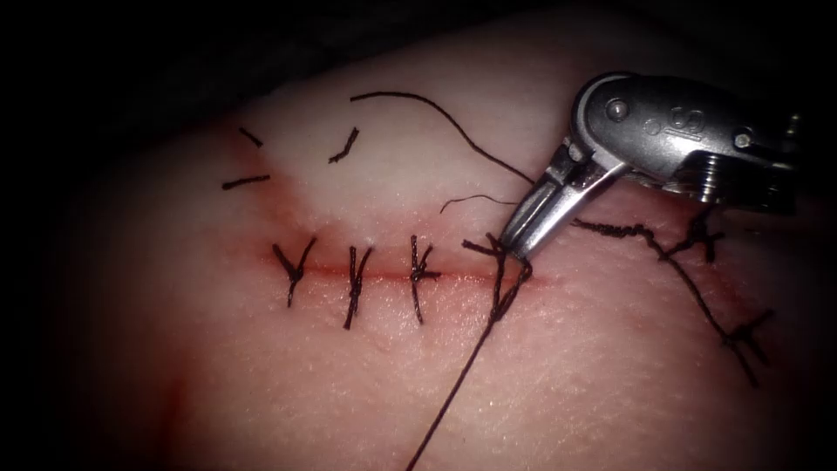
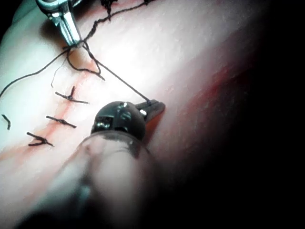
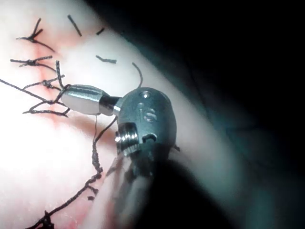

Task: Wound Closure
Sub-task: Pull tail through loop and upward with right jaws while pulling downwards on working end of suture with left end-effector, then loop thread once around right grasper, counter-clockwise.

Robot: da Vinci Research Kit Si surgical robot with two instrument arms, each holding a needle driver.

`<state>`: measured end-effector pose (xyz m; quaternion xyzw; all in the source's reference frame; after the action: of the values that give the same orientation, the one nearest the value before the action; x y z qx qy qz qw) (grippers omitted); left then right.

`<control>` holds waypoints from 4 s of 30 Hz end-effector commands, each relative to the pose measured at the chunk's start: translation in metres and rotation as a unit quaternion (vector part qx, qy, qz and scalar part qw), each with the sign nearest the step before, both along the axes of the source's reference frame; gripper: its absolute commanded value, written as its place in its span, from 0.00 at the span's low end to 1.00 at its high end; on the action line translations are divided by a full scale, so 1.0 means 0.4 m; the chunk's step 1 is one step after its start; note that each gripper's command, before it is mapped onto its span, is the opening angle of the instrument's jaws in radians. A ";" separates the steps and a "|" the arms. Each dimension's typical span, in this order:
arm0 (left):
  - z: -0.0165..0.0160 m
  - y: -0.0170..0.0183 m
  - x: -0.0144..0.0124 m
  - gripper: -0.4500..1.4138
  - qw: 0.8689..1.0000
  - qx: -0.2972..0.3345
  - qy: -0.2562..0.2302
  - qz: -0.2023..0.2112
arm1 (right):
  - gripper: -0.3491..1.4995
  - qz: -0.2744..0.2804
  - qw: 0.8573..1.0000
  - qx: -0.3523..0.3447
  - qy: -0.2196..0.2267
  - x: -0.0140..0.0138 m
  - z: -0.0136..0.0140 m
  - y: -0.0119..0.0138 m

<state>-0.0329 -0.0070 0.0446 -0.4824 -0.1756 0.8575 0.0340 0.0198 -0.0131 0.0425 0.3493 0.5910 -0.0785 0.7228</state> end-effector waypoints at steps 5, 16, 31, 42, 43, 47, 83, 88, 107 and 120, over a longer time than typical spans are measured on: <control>-0.0039 -0.0022 0.0012 0.00 1.000 -0.004 0.002 0.009 | 0.00 -0.020 0.999 -0.026 -0.016 0.0017 0.0024 0.0034; -0.0062 -0.0142 0.0003 0.00 0.999 -0.008 0.014 0.050 | 0.00 -0.012 0.999 -0.047 -0.025 0.0015 0.0022 0.0048; -0.0063 -0.0230 0.0010 0.00 0.990 0.038 -0.033 0.133 | 0.00 0.073 0.990 -0.092 -0.081 -0.0009 0.0062 0.0119; -0.0008 -0.0286 -0.0016 0.00 0.974 0.083 -0.056 0.201 | 0.00 0.087 0.987 -0.103 -0.088 -0.0011 0.0075 0.0111; -0.0003 -0.0291 -0.0017 0.00 0.973 0.086 -0.055 0.205 | 0.00 0.090 0.986 -0.104 -0.090 -0.0012 0.0076 0.0115; 0.0012 -0.0313 -0.0019 0.00 0.970 0.093 -0.054 0.217 | 0.00 0.095 0.985 -0.109 -0.095 -0.0015 0.0078 0.0120; -0.0239 0.0381 0.0006 0.00 0.988 -0.146 0.043 0.022 | 0.65 0.456 0.880 -0.095 -0.096 -0.0173 -0.0265 0.0167; -0.0234 0.0419 -0.0011 0.00 0.986 -0.157 0.047 0.031 | 0.00 0.412 0.899 -0.103 -0.109 -0.0116 -0.0328 0.0112; -0.0198 0.0523 -0.0025 0.00 0.985 -0.164 0.048 0.035 | 0.00 0.358 0.928 -0.086 -0.055 0.0087 -0.0235 -0.0122; -0.0010 0.0535 -0.0099 0.00 0.984 -0.160 0.050 0.055 | 0.00 0.351 0.934 -0.062 0.033 0.0077 -0.0232 -0.0177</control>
<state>-0.0367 0.0128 0.0450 -0.4288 -0.0666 0.8971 -0.0836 0.0218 -0.0210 0.0330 0.0722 0.6955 0.1325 0.7026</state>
